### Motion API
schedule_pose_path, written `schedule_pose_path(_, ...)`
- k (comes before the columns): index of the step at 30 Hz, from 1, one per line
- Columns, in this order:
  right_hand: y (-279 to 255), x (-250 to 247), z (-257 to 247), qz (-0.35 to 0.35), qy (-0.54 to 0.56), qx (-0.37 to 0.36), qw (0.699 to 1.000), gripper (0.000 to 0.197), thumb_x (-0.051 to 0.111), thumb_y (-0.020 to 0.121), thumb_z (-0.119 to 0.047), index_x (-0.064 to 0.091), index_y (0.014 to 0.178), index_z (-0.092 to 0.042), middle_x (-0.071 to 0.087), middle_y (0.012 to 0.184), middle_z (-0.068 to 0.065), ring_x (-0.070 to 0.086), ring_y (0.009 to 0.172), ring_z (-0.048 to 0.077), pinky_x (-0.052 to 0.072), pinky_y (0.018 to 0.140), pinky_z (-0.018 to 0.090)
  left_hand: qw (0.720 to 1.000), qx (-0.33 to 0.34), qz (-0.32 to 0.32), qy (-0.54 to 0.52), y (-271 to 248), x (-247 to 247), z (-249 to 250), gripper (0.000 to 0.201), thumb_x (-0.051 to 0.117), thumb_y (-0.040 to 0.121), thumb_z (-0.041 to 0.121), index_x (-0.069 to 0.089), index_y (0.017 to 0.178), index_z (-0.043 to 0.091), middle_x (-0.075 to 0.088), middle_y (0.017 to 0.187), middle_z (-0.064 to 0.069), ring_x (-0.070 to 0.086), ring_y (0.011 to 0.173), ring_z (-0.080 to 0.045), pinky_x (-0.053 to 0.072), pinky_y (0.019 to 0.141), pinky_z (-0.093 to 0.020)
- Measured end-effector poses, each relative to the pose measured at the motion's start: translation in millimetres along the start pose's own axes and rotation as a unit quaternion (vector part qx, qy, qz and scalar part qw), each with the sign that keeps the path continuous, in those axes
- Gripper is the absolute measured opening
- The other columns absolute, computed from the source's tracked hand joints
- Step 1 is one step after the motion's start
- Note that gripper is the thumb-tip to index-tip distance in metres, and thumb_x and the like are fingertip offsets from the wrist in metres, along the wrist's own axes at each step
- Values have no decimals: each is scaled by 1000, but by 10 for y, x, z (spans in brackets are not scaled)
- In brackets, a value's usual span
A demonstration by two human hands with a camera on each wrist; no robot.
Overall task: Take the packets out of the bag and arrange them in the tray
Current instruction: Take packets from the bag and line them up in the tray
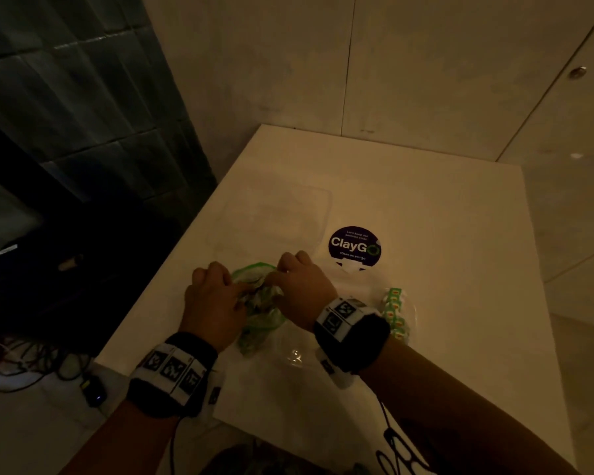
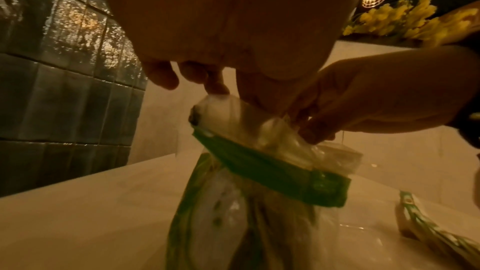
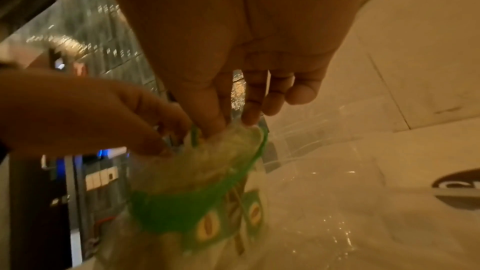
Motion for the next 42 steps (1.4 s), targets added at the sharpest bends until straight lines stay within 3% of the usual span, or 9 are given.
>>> schedule_pose_path(3,0,12,-18,35,-11,-17,999,17,60,85,-25,71,96,-18,53,105,8,43,100,30,48,79,44,998,14,-63,26,55,32,62,24,62,81,25,68,104,30,42,102,-6,38,101,-32,34,75,-38)
schedule_pose_path(9,-251,-324,303,58,173,53,982,17,59,91,-28,71,98,-18,64,100,-1,54,89,14,44,78,27,989,87,-113,45,102,89,97,34,66,76,20,65,106,37,42,112,-4,35,106,-30,27,76,-36)
schedule_pose_path(14,-777,-551,814,71,267,187,943,21,66,87,-29,66,76,-11,65,74,4,52,65,8,41,65,22,979,126,-127,99,195,51,100,28,83,47,19,66,67,28,51,92,-5,33,86,-25,33,60,-34)
schedule_pose_path(17,-1152,-527,1068,42,288,255,922,20,68,86,-24,60,69,-15,59,66,3,49,61,10,41,64,24,987,122,-93,52,238,-13,99,17,80,58,25,67,68,27,52,100,-1,38,96,-26,35,68,-36)
schedule_pose_path(23,-1741,-109,1205,-59,117,296,946,10,55,91,-28,63,97,-27,63,93,-1,59,90,17,44,81,28,985,35,-55,-159,253,-166,104,12,70,74,38,65,80,29,56,95,15,40,104,-16,39,85,-36)
schedule_pose_path(26,-1838,29,1120,-92,57,314,943,18,49,92,-37,63,104,-38,58,115,-11,40,124,15,27,104,38,965,-1,-40,-261,178,-234,273,8,72,80,23,65,82,25,53,88,13,49,89,-7,36,73,-9)
schedule_pose_path(29,-1830,96,1032,-105,15,314,943,18,51,90,-42,66,98,-39,41,138,-19,0,146,20,-6,112,61,936,-6,-45,-350,106,-222,467,11,74,78,19,65,76,25,60,84,2,57,81,-7,43,72,-16)
schedule_pose_path(36,-1758,182,991,-141,-10,328,934,15,56,86,-44,69,92,-39,-10,159,-10,-47,129,34,-21,99,70,907,13,-129,-400,-34,46,816,11,73,79,25,64,74,21,66,74,0,62,77,-18,50,72,-34)
schedule_pose_path(42,-1642,209,1087,-171,-68,328,927,29,58,83,-51,67,108,-40,-15,159,-6,-52,122,37,-23,95,74,909,37,-161,-383,-109,204,1030,14,71,82,22,60,72,21,61,72,1,54,70,-14,42,64,-17)
Point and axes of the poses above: each hand's wrist, its own y-axis towards the middle knuckle, its own x-axis out of the palm, z = x × y, the point moved 3 cm from there along y, towards the middle knuckle
